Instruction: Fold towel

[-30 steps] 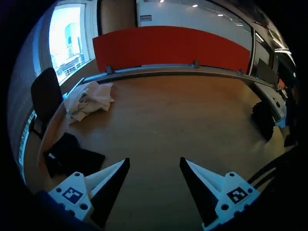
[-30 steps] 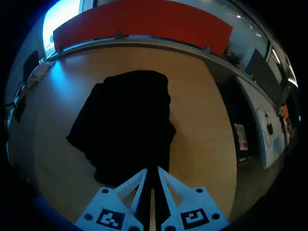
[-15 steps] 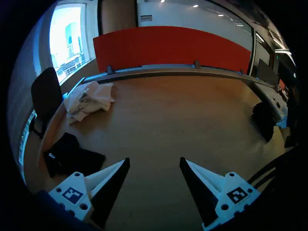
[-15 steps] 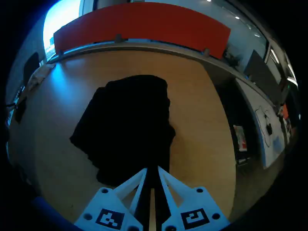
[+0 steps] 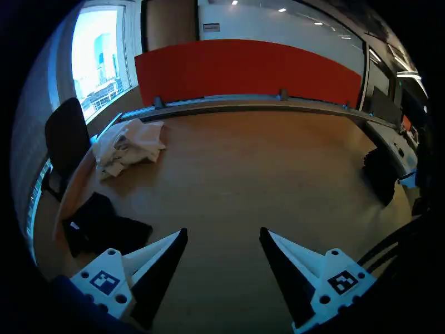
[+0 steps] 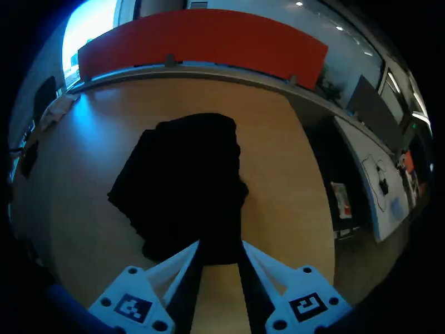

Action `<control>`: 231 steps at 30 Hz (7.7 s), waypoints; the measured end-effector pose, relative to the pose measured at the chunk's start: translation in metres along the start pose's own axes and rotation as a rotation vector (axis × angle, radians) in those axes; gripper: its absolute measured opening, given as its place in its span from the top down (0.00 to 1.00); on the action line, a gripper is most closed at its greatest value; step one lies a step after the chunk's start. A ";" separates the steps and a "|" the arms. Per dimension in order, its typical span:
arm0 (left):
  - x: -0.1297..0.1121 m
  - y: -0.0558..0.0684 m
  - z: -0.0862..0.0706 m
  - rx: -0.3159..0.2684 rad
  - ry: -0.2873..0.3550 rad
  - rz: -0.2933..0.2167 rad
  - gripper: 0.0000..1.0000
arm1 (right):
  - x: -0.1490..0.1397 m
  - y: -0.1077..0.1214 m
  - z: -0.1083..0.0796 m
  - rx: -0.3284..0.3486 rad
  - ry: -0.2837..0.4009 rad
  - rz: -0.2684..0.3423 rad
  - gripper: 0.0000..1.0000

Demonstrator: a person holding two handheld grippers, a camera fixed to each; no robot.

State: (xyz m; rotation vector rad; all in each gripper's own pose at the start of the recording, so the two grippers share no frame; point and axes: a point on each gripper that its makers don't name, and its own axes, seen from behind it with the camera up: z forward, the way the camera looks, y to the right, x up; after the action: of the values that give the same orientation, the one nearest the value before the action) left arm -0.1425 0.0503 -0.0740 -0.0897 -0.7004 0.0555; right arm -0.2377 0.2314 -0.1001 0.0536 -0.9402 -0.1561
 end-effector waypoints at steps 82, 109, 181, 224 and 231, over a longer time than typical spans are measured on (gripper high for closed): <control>0.150 -0.039 -0.046 0.072 0.511 -0.060 0.04 | 0.230 -0.065 -0.149 -0.107 0.782 0.152 0.12; 0.180 -0.061 -0.061 0.075 0.612 -0.090 0.04 | 0.287 -0.190 -0.155 -0.081 0.845 0.102 0.12; 0.047 -0.070 0.071 0.106 0.741 -0.074 0.04 | 0.245 -0.216 -0.086 -0.061 0.915 0.218 0.12; 0.043 -0.067 0.073 0.104 0.738 -0.071 0.04 | 0.188 -0.200 -0.021 -0.042 0.927 0.214 0.12; 0.043 -0.067 0.073 0.104 0.739 -0.071 0.04 | 0.174 -0.196 0.000 -0.022 0.920 0.225 0.12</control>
State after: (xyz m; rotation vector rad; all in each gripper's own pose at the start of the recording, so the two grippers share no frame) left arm -0.1555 -0.0086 0.0159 0.0181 0.0381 -0.0112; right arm -0.1583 0.0106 0.0172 -0.0047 -0.0220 0.0718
